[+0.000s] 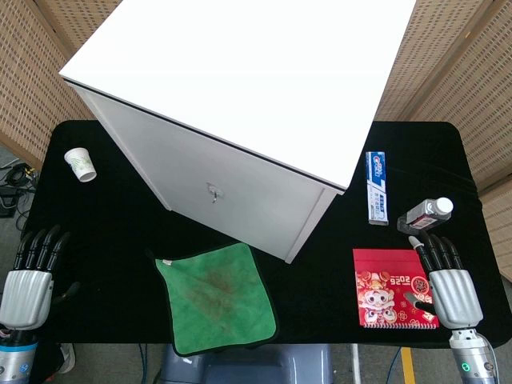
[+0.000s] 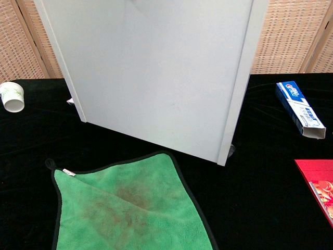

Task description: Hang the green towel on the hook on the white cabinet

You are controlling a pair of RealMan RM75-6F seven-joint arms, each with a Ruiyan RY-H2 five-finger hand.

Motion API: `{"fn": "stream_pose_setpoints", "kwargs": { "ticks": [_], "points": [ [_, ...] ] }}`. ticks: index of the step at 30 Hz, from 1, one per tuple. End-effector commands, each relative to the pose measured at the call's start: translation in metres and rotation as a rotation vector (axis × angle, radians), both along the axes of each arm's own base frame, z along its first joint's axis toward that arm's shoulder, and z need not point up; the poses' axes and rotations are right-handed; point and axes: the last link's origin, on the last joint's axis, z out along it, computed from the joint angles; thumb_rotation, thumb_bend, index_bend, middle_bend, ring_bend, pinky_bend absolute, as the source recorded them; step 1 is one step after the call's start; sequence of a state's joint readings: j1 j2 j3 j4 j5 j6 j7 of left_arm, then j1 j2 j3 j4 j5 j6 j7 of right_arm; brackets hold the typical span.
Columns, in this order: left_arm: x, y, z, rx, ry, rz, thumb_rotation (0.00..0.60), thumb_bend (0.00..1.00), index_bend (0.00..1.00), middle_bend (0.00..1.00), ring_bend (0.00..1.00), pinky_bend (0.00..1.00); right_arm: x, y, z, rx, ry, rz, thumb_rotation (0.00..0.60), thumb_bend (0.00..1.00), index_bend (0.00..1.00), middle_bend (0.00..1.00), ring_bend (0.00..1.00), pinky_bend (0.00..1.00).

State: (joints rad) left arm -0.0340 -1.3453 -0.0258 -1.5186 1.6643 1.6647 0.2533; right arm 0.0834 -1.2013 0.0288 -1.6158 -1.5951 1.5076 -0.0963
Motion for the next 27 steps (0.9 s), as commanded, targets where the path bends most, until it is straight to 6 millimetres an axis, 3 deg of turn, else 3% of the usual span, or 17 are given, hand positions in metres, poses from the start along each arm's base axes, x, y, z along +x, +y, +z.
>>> {"fn": "stream_pose_setpoints", "kwargs": {
  "ticks": [1,27],
  "points": [
    [0.0000,-0.0001,-0.0003,-0.001,0.000,-0.001,0.600,0.12,0.08,0.00,0.00,0.00,0.0001,-0.0001,0.0003,0.000,-0.001,0.000,0.600,0.16,0.04,0.00,0.00,0.00],
    [0.0035,-0.0009,-0.0067,-0.038,0.000,-0.010,0.600,0.12,0.08,0.00,0.00,0.00,-0.0017,0.0005,0.0047,-0.014,-0.011,-0.005,0.600,0.16,0.04,0.00,0.00,0.00]
  ]
}}
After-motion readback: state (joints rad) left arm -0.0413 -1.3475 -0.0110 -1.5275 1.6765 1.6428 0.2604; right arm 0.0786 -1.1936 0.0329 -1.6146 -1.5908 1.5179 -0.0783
